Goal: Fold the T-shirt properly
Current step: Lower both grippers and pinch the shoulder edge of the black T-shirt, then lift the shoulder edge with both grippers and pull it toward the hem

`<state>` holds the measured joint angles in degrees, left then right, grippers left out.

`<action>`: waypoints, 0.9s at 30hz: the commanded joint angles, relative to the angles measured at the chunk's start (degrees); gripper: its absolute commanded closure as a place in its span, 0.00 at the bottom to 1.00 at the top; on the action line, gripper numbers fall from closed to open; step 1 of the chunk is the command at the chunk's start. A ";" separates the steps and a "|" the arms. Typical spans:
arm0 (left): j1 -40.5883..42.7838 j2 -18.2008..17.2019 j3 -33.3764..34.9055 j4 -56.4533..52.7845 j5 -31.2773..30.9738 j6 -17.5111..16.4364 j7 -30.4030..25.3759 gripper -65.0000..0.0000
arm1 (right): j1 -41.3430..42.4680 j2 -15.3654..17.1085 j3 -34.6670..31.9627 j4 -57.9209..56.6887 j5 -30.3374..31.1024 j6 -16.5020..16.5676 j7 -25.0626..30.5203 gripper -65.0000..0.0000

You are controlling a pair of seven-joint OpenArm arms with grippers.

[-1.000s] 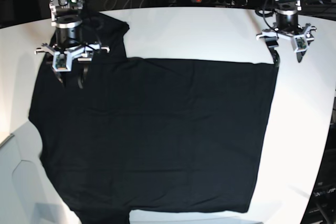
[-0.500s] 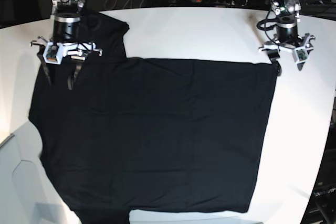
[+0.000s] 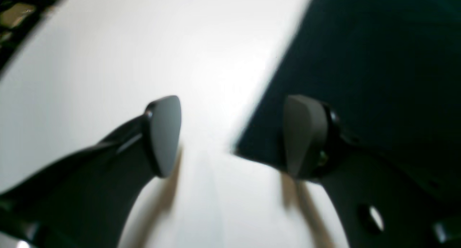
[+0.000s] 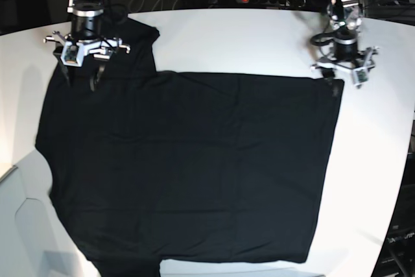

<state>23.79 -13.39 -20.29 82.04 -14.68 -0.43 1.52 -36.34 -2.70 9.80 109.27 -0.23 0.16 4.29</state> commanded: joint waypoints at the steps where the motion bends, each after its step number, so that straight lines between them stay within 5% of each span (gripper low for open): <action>1: -0.27 -0.81 0.12 0.82 0.04 0.12 -1.39 0.34 | -0.54 0.19 0.09 1.10 -0.17 -0.03 1.82 0.49; 19: -0.89 -0.46 1.44 -3.93 -0.05 0.12 -1.39 0.36 | -2.21 0.28 2.55 1.36 -0.17 0.06 1.82 0.48; 27: -0.80 -0.46 1.44 -4.02 -0.05 0.12 -1.39 0.79 | -3.00 0.28 6.24 1.10 -0.17 0.23 1.38 0.48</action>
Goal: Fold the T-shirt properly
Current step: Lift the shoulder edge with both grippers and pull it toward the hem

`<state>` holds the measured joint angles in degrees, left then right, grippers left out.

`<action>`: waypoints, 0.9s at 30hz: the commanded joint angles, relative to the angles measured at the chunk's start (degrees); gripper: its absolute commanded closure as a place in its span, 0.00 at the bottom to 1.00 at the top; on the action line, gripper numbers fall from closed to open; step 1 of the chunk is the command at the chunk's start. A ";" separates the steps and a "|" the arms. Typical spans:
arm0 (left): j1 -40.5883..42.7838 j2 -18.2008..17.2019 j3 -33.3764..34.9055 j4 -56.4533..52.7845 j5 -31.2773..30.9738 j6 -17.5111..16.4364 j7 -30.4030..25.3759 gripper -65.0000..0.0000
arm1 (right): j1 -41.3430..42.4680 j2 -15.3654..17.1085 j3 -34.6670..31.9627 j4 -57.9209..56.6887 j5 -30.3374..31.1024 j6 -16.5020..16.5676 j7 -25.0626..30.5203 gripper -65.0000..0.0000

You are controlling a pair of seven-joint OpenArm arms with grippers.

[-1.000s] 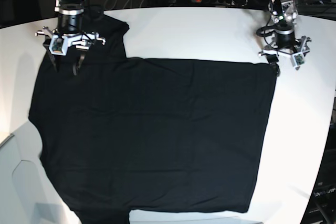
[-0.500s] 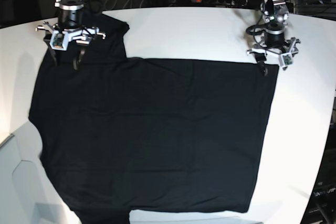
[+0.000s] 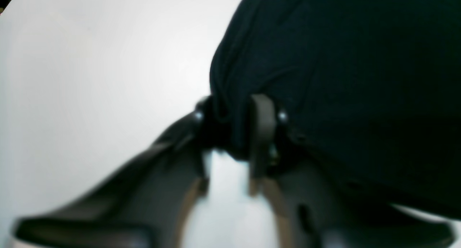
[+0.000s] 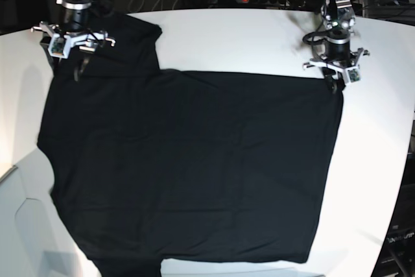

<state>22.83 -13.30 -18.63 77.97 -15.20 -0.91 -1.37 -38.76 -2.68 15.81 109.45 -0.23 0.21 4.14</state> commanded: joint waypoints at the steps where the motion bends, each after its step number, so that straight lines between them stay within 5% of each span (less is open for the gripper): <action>1: 0.16 -0.55 -0.22 0.05 0.48 0.60 1.50 0.85 | -0.67 0.26 0.58 0.93 -0.17 0.19 1.53 0.48; 4: 0.16 -0.55 -0.22 0.14 0.48 0.60 1.50 0.99 | -0.93 0.26 1.11 0.84 -0.17 0.19 1.53 0.48; 7: 0.34 0.33 -0.31 0.40 0.48 0.60 1.50 1.00 | -1.19 0.26 2.34 0.57 -0.08 0.72 1.35 0.48; 13: 0.42 0.60 -0.31 0.49 0.48 0.60 1.50 0.99 | 1.09 -0.18 4.63 -4.09 0.01 9.15 -4.01 0.46; 27: 0.51 0.60 -0.31 0.49 0.83 0.60 1.50 0.99 | 0.92 -0.09 6.30 -8.66 0.10 9.33 -4.71 0.46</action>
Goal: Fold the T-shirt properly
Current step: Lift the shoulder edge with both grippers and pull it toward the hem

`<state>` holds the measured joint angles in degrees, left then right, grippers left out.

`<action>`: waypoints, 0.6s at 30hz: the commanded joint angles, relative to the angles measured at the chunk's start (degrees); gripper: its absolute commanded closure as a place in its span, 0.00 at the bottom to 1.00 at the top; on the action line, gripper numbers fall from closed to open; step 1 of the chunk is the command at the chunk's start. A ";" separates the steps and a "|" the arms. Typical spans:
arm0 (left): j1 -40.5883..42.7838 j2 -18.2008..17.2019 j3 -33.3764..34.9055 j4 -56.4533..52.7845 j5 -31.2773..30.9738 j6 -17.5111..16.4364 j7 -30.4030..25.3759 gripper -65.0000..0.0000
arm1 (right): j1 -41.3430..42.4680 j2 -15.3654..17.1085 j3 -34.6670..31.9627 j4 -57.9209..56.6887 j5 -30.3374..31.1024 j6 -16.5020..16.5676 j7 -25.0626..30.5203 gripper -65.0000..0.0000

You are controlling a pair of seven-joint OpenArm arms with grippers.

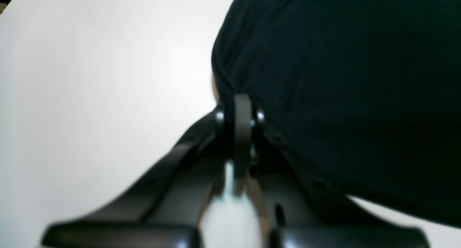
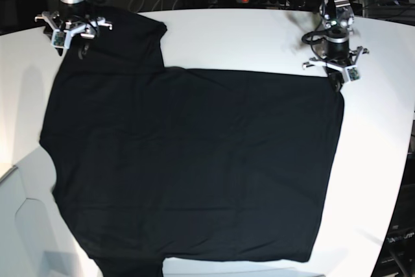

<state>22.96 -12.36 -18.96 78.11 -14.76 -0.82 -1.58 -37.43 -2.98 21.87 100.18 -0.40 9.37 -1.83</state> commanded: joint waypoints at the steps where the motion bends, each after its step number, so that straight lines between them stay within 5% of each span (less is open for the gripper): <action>1: 0.38 -0.34 0.02 0.36 0.39 0.51 1.72 0.99 | -0.42 0.30 0.24 -0.01 0.27 0.17 1.25 0.46; 15: 0.38 -0.34 0.02 0.44 0.57 0.51 1.72 0.99 | 0.46 0.57 0.15 -6.16 0.27 0.44 1.34 0.47; 18: 0.38 -0.34 0.02 0.44 0.65 0.51 1.72 0.99 | 0.90 0.57 0.15 -6.16 0.27 0.44 1.25 0.53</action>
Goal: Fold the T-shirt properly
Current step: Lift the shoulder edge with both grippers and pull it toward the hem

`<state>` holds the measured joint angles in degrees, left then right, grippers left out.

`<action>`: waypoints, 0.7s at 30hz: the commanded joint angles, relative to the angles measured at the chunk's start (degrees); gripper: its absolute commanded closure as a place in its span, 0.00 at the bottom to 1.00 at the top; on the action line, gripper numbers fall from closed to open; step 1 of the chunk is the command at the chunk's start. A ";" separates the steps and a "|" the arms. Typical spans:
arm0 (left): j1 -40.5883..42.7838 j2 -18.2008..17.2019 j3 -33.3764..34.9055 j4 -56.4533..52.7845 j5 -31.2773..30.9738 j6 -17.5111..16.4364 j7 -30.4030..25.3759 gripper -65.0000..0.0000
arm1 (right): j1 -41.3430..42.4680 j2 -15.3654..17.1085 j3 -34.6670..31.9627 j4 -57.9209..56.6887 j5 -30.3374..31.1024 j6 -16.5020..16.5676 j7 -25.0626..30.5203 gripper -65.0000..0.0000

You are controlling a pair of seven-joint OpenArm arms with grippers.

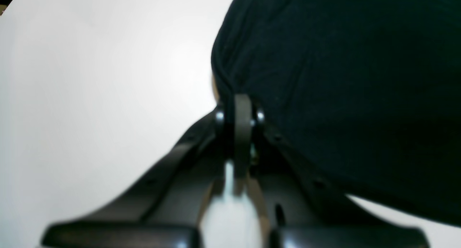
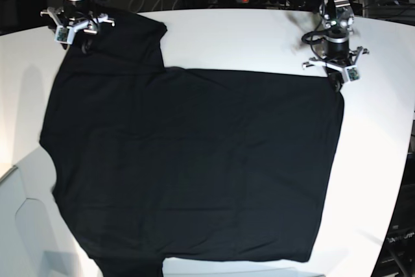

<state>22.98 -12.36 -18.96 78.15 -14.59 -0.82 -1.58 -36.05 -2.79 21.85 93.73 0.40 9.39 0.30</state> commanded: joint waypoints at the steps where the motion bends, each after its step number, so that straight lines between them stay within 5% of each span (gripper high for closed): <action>1: 0.36 -0.34 0.02 0.40 0.48 0.51 1.72 0.99 | -0.47 0.37 0.18 0.29 -0.54 0.41 -0.87 0.58; 9: 1.06 -0.34 -0.42 0.40 0.48 0.51 1.72 0.99 | -0.30 0.37 0.26 0.55 -0.54 0.41 -0.87 1.00; 21: 6.34 -0.34 -0.51 8.93 0.48 0.86 1.72 0.99 | -0.21 0.37 3.96 10.49 -0.45 0.41 -0.43 1.00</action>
<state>29.06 -12.16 -19.07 85.80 -14.37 -0.38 1.65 -35.90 -2.85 25.06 102.91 -0.23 9.85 -2.09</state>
